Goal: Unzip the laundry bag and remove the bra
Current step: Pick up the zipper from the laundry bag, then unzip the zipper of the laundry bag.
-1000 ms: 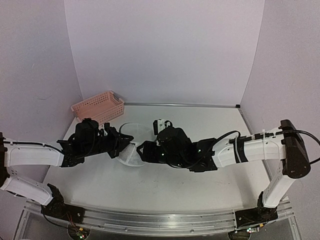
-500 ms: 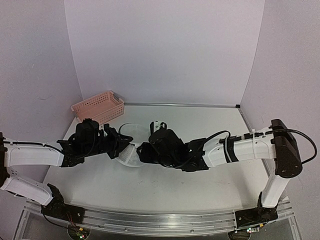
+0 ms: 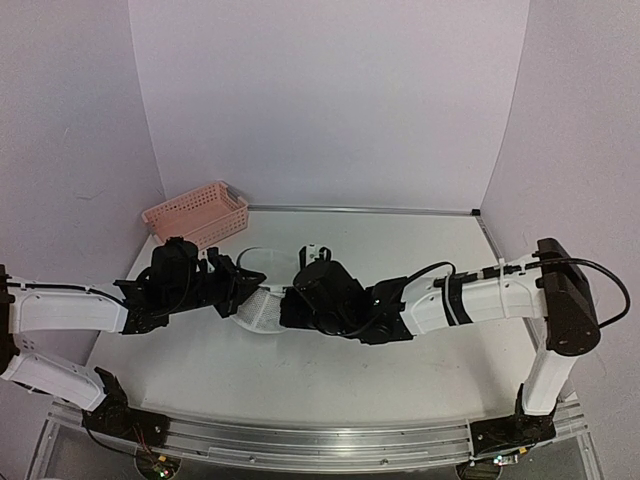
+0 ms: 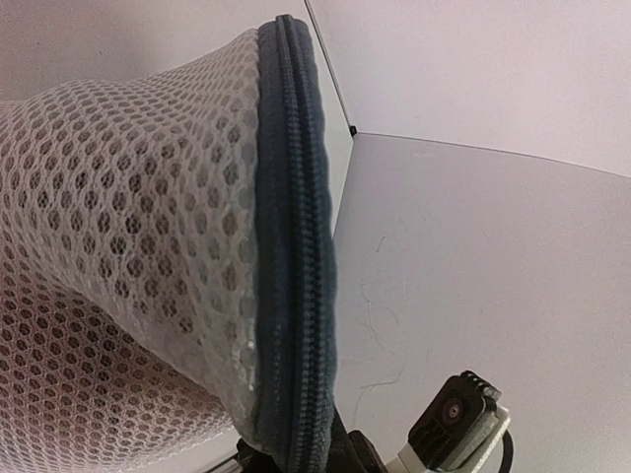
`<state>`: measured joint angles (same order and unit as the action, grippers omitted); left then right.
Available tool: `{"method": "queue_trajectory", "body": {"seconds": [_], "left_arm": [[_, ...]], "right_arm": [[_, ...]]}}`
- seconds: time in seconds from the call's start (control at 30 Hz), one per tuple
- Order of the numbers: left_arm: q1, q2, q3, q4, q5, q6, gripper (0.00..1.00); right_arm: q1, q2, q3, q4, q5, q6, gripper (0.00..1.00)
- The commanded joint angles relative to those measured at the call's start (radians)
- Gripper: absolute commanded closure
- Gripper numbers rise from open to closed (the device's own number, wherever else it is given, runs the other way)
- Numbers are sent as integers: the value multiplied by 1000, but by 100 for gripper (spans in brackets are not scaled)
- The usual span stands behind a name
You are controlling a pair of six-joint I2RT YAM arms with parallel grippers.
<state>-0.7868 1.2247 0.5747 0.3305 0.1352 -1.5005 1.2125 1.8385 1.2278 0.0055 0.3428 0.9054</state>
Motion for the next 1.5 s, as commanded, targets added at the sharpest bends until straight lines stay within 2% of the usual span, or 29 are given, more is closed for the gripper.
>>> {"method": "queue_trajectory", "body": {"seconds": [0.0, 0.67, 1.13, 1.47], "left_arm": [[-8, 0, 39, 36, 5, 0, 100], [-8, 15, 55, 35, 66, 72, 100], [-8, 65, 129, 36, 206, 207, 100], [-8, 91, 170, 35, 312, 298, 100]], "right_arm": [[5, -9, 44, 19, 21, -8, 100], [5, -152, -136, 71, -17, -128, 100], [4, -250, -238, 93, -155, -317, 100], [-4, -348, -340, 63, -149, -350, 100]]}}
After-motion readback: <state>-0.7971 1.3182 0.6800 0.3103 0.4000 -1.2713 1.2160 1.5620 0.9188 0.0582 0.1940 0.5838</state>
